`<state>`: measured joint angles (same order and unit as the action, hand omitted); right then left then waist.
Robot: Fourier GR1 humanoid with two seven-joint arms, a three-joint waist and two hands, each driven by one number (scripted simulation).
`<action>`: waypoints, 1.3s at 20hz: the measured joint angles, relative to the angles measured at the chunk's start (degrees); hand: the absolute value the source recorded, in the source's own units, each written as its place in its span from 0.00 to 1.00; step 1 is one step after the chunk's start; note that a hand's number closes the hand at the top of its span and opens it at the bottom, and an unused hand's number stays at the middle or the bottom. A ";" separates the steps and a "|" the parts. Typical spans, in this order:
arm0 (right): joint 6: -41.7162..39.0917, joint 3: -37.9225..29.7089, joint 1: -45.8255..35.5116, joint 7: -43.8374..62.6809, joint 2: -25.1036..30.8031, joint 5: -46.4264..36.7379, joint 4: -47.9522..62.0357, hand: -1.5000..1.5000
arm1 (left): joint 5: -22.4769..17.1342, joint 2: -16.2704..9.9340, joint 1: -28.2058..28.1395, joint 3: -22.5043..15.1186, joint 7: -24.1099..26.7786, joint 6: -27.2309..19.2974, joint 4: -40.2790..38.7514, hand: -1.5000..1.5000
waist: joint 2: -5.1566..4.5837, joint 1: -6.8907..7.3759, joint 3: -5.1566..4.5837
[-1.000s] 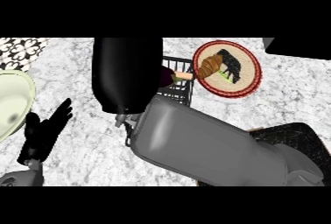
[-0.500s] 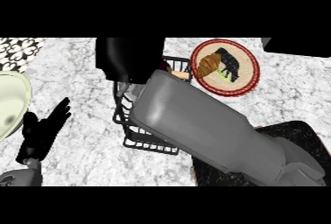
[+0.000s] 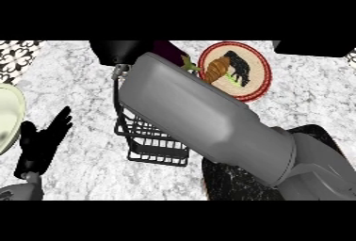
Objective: Pick the eggplant from the tray and place it in the tiered basket
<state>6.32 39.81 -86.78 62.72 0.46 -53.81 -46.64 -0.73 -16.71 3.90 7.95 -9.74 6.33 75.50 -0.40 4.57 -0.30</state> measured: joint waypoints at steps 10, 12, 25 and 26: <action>-9.39 1.79 -7.16 -4.66 -0.26 6.73 7.44 1.00 | 0.04 0.19 -2.27 0.90 0.78 -0.39 1.05 0.50 | 0.10 -1.58 0.13; -11.31 1.84 -8.11 -4.72 -0.27 8.38 8.20 1.00 | 0.00 0.30 -2.94 0.97 0.94 -0.33 1.39 0.50 | 0.10 -1.60 0.14; -14.52 -3.96 -2.72 -0.02 0.15 20.38 14.48 0.00 | -0.42 0.00 -4.41 1.63 0.70 0.31 2.71 0.50 | 0.25 -2.22 0.19; -13.86 -3.84 -2.11 0.34 0.17 20.66 13.94 0.00 | -0.33 0.22 -4.55 1.61 0.77 0.10 2.80 0.50 | 0.26 -2.26 0.20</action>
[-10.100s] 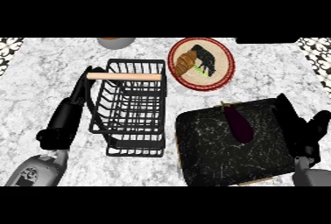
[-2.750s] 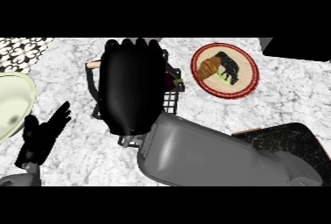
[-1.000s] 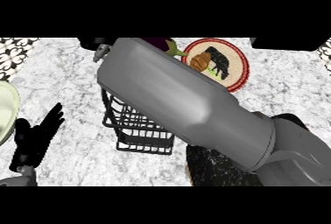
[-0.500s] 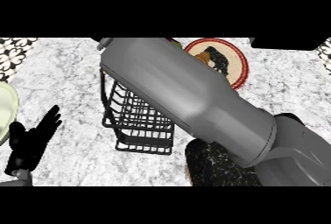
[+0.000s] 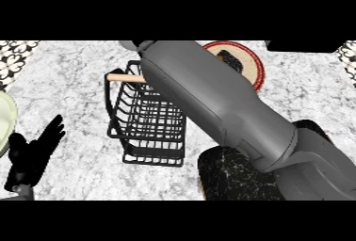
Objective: Pick the eggplant from the tray and place it in the tiered basket
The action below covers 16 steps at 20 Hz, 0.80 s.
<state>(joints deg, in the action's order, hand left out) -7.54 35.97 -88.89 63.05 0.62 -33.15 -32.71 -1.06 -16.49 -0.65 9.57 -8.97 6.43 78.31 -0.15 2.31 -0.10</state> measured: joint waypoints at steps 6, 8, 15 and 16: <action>4.97 -1.56 -1.96 1.07 0.04 -2.01 -3.04 0.00 | -0.34 -0.58 -0.34 0.74 -0.45 0.43 0.16 0.50 | 0.24 -0.89 0.06; 6.92 -3.03 -3.51 1.38 0.58 -3.39 -3.94 0.00 | -0.47 -0.68 -0.88 1.09 -0.14 0.50 0.11 0.50 | 0.37 -1.22 0.07; 12.39 -11.36 -5.51 4.42 4.25 -5.29 -8.45 0.00 | -0.74 -0.35 -2.27 2.01 0.21 -0.05 -0.33 0.50 | 1.20 -3.38 0.18; 13.01 -12.85 -5.42 4.77 4.85 -5.22 -9.35 0.00 | -0.82 -0.54 -2.44 2.34 0.28 -0.08 -0.45 0.50 | 1.33 -3.67 0.21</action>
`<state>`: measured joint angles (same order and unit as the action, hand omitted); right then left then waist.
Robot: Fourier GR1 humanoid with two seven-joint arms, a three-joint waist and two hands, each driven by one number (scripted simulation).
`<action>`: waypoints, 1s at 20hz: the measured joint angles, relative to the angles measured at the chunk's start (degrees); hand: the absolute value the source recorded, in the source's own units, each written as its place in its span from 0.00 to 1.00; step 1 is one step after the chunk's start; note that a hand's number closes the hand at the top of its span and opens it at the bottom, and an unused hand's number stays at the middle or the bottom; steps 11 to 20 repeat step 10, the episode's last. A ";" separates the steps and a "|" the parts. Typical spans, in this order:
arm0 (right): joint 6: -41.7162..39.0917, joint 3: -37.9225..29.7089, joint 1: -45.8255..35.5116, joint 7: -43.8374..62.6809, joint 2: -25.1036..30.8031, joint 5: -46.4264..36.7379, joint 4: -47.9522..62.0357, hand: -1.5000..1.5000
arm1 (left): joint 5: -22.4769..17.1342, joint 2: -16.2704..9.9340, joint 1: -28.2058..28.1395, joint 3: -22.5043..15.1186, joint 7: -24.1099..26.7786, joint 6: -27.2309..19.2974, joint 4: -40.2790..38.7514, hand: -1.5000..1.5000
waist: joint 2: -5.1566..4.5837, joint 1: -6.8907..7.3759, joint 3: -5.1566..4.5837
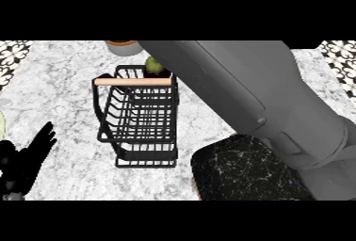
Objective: Pick the eggplant from the tray and place it in the tiered basket
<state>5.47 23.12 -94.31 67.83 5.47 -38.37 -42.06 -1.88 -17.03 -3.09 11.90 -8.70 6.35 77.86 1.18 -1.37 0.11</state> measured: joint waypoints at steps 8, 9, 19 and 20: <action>7.35 -10.33 7.62 -1.54 3.42 0.80 -15.03 0.00 | -0.35 0.40 -2.95 1.37 0.91 -0.81 -0.11 0.50 | 1.21 -3.18 0.31; 8.03 -11.41 8.88 -1.82 3.59 1.00 -17.51 0.00 | -0.47 0.40 -3.08 1.60 0.79 -0.92 -0.15 0.50 | 1.32 -3.61 0.34; 8.46 -12.23 10.07 -1.91 3.57 1.13 -20.09 0.00 | -0.42 0.50 -3.38 1.65 0.81 -1.07 -0.16 0.50 | 1.46 -3.98 0.36; 8.46 -12.23 10.07 -1.91 3.57 1.13 -20.09 0.00 | -0.42 0.50 -3.38 1.65 0.81 -1.07 -0.16 0.50 | 1.46 -3.98 0.36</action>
